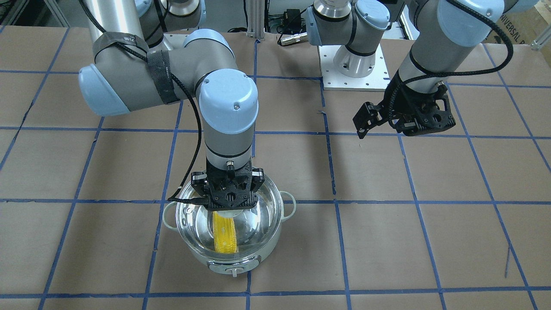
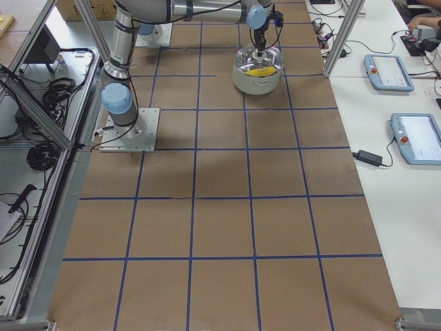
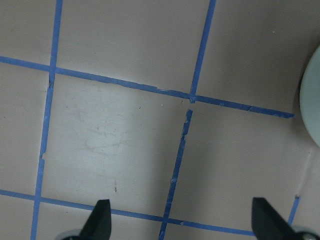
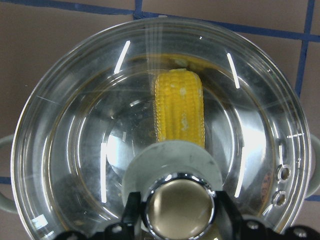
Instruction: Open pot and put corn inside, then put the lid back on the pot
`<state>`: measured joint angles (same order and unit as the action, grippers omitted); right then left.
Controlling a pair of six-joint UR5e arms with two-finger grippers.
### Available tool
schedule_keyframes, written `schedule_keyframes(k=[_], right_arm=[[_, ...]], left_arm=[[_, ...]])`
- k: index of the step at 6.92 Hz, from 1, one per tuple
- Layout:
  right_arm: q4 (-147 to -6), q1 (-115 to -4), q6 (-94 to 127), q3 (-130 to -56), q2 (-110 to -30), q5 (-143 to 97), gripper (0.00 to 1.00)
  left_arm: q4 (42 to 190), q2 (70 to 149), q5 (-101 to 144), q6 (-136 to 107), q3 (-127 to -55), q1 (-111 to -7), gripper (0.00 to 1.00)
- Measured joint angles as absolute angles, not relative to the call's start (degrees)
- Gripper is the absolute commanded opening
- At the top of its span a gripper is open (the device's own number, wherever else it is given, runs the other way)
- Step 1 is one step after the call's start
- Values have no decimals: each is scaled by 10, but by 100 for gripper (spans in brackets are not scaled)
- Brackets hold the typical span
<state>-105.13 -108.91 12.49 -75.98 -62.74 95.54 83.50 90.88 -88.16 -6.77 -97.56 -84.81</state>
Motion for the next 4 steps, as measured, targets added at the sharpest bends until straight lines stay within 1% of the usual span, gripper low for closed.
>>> schedule_keyframes(k=[4], right_arm=[[-1037, -1090, 126, -758, -628, 955, 59]], left_arm=[[835, 909, -882, -68, -976, -848, 100]])
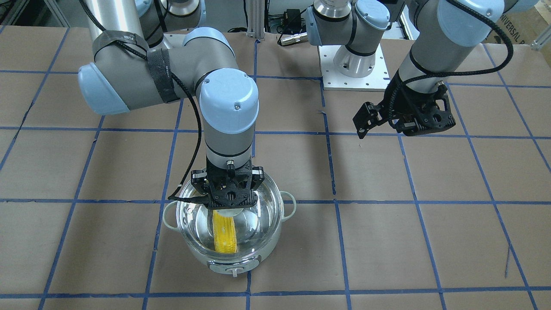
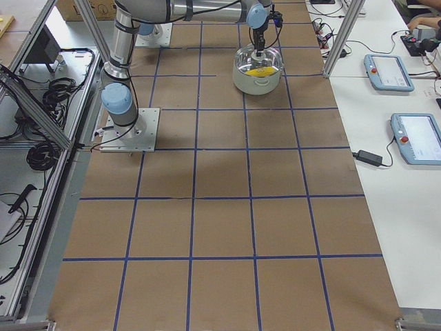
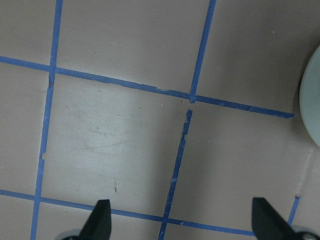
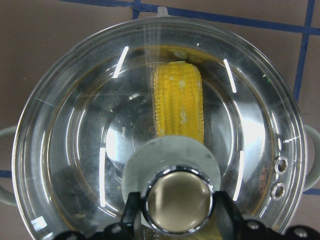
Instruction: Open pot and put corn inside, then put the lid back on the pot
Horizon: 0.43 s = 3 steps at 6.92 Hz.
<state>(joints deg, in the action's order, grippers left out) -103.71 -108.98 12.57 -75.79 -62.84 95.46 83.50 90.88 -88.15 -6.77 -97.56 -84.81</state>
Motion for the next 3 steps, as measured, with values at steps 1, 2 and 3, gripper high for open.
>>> schedule_keyframes(k=[1, 2, 3], right_arm=[[-1036, -1089, 125, -756, -627, 954, 60], [-1038, -1085, 124, -748, -625, 953, 63], [-1039, -1077, 121, -732, -621, 950, 65]], left_arm=[[835, 909, -882, -68, -976, -848, 100], [835, 909, -882, -68, -976, -848, 100], [835, 909, -882, -67, -976, -848, 100]])
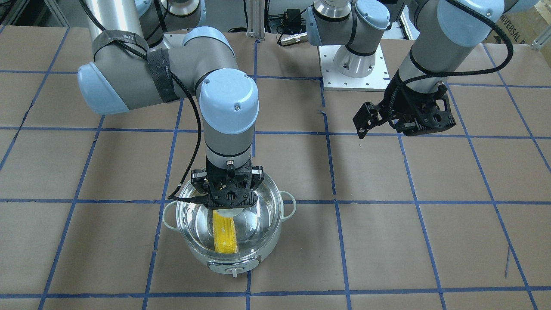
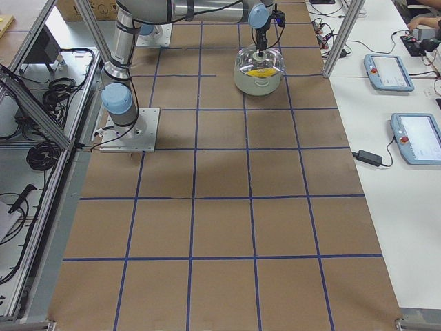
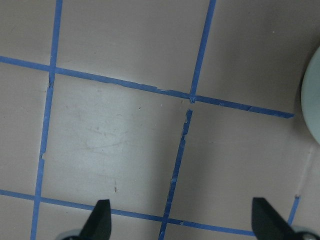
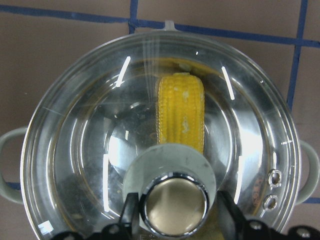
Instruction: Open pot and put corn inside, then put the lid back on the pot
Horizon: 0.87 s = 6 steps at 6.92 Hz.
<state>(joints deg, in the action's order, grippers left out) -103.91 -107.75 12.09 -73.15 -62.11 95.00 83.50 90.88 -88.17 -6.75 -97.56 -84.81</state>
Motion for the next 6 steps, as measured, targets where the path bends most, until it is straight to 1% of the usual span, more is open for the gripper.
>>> schedule_keyframes(k=[3, 6], right_arm=[[-1031, -1063, 114, -665, -603, 948, 69], [-998, -1024, 46, -636, -611, 944, 69]], left_arm=[[835, 909, -882, -66, -976, -848, 100], [835, 909, -883, -66, -979, -848, 100]])
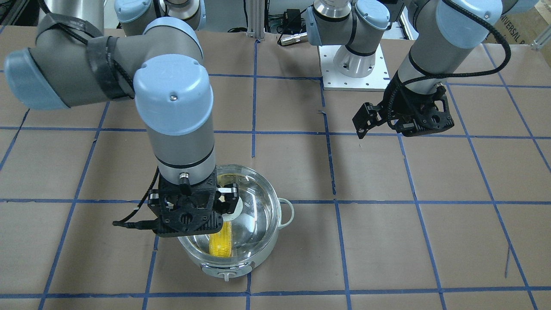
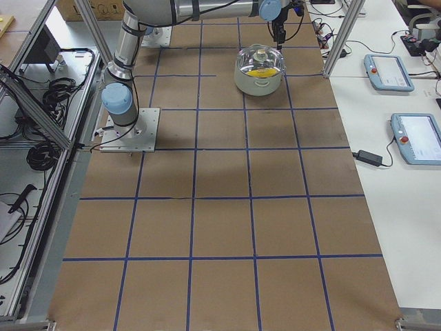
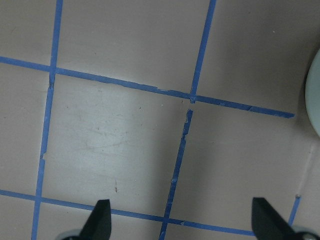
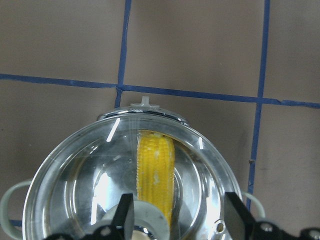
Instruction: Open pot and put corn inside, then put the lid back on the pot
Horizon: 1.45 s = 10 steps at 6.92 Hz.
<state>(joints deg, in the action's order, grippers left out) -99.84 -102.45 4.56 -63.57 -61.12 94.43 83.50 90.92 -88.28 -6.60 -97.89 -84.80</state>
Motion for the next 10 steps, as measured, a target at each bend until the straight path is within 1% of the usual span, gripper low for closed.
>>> schedule_keyframes(k=[2, 3, 4, 5, 7, 9, 10], right_arm=[[-953, -990, -2, -630, -626, 927, 69], [-926, -972, -25, -630, -637, 920, 76], [-894, -950, -44, -633, -653, 907, 92], [-863, -927, -56, -641, -673, 884, 99], [-844, -900, -68, -677, -722, 851, 100], [-849, -895, -71, -732, -769, 849, 100], [-849, -894, -71, -745, -783, 851, 100]], left_arm=[[835, 909, -883, -66, -978, -848, 100], [835, 909, -883, -67, -979, -848, 100], [835, 907, -883, -68, -981, -848, 100], [835, 906, -883, -68, -981, -848, 100], [836, 904, -882, -67, -982, -848, 100], [836, 901, -882, -66, -984, -848, 100], [836, 900, -883, -66, -984, -848, 100]])
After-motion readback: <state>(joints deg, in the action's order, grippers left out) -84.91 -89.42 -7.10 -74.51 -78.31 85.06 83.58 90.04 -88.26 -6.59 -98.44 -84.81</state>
